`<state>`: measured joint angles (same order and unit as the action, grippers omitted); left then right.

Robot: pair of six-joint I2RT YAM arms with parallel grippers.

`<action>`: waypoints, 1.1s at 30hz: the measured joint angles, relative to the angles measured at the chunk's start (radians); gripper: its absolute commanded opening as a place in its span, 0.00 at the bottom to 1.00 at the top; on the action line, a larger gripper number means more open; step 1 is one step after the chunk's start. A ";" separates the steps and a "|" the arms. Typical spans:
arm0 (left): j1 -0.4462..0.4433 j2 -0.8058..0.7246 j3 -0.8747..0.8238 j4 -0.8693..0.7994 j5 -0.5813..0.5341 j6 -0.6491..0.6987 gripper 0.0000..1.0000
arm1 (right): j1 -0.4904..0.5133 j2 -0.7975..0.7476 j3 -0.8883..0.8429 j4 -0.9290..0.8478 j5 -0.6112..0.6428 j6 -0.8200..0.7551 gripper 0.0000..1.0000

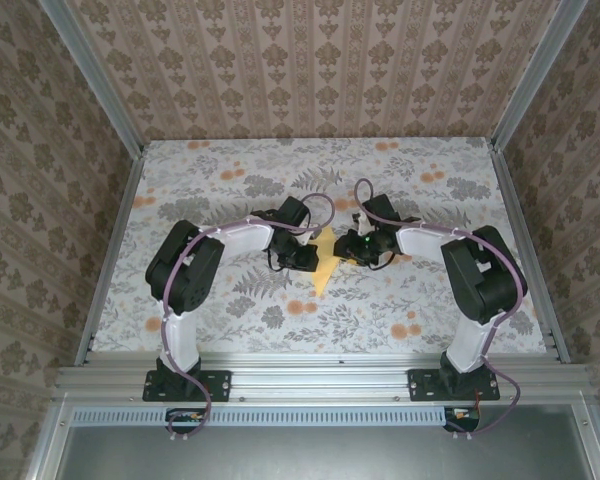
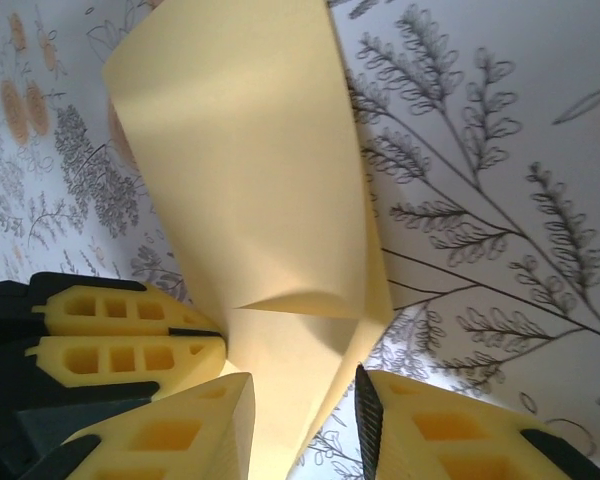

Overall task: Fold a paper plane with a square sheet of paper (pick it up from the middle)
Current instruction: Third fold the triangle at the center of the table, then fourth fold the wing at the center of the table.

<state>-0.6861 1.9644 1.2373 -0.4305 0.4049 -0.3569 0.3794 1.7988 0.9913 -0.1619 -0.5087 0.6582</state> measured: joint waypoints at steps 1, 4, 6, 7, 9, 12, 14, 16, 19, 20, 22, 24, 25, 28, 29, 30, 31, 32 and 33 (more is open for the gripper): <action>0.000 0.000 0.000 0.001 0.001 0.000 0.12 | 0.003 0.003 0.002 0.003 -0.001 0.001 0.35; 0.001 0.002 0.000 0.006 0.002 0.003 0.12 | 0.008 0.016 0.006 0.005 -0.004 0.003 0.35; 0.001 0.002 0.000 0.009 0.002 0.003 0.12 | 0.008 0.029 0.011 0.005 -0.004 0.003 0.34; 0.001 0.002 0.000 0.010 0.002 0.003 0.12 | 0.008 0.035 0.013 0.005 -0.004 0.003 0.34; 0.001 0.002 -0.001 0.012 0.002 0.003 0.12 | 0.008 0.045 0.014 0.004 -0.003 0.002 0.34; 0.002 0.002 -0.002 0.013 0.004 0.003 0.12 | 0.008 0.047 0.014 0.000 -0.002 0.002 0.35; 0.002 0.002 -0.004 0.016 0.007 0.003 0.11 | 0.008 0.047 0.014 -0.002 0.001 0.000 0.35; 0.005 0.002 -0.005 0.017 0.010 0.003 0.11 | 0.008 0.047 0.014 -0.004 0.003 -0.001 0.35; 0.007 0.004 -0.005 0.019 0.017 0.004 0.12 | 0.008 0.046 0.014 -0.005 0.005 -0.001 0.36; 0.007 0.004 -0.005 0.019 0.018 0.003 0.12 | 0.008 0.046 0.014 -0.007 0.005 -0.001 0.35; 0.007 0.004 -0.006 0.019 0.020 0.003 0.12 | 0.008 0.046 0.014 -0.007 0.005 -0.001 0.35; 0.007 0.004 -0.006 0.019 0.021 0.004 0.12 | 0.008 0.046 0.014 -0.007 0.004 -0.001 0.35; 0.007 0.004 -0.006 0.019 0.021 0.004 0.11 | 0.008 0.046 0.014 -0.007 0.004 -0.001 0.35; 0.007 0.004 -0.006 0.019 0.021 0.004 0.11 | 0.008 0.046 0.014 -0.007 0.004 0.000 0.36; 0.007 0.004 -0.006 0.019 0.021 0.004 0.11 | 0.008 0.046 0.014 -0.007 0.004 0.000 0.36; 0.007 0.004 -0.006 0.019 0.021 0.004 0.12 | 0.008 0.046 0.014 -0.008 0.004 -0.001 0.36; 0.007 0.004 -0.006 0.019 0.021 0.004 0.12 | 0.008 0.046 0.014 -0.010 0.005 -0.001 0.37; 0.007 0.004 -0.006 0.020 0.021 0.004 0.11 | 0.008 0.044 0.014 -0.014 0.008 -0.002 0.37; 0.007 0.004 -0.006 0.020 0.021 0.004 0.12 | 0.008 0.042 0.014 -0.023 0.009 -0.002 0.37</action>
<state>-0.6788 1.9682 1.2308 -0.4107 0.4263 -0.3527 0.3874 1.8404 1.0050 -0.1848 -0.4999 0.6563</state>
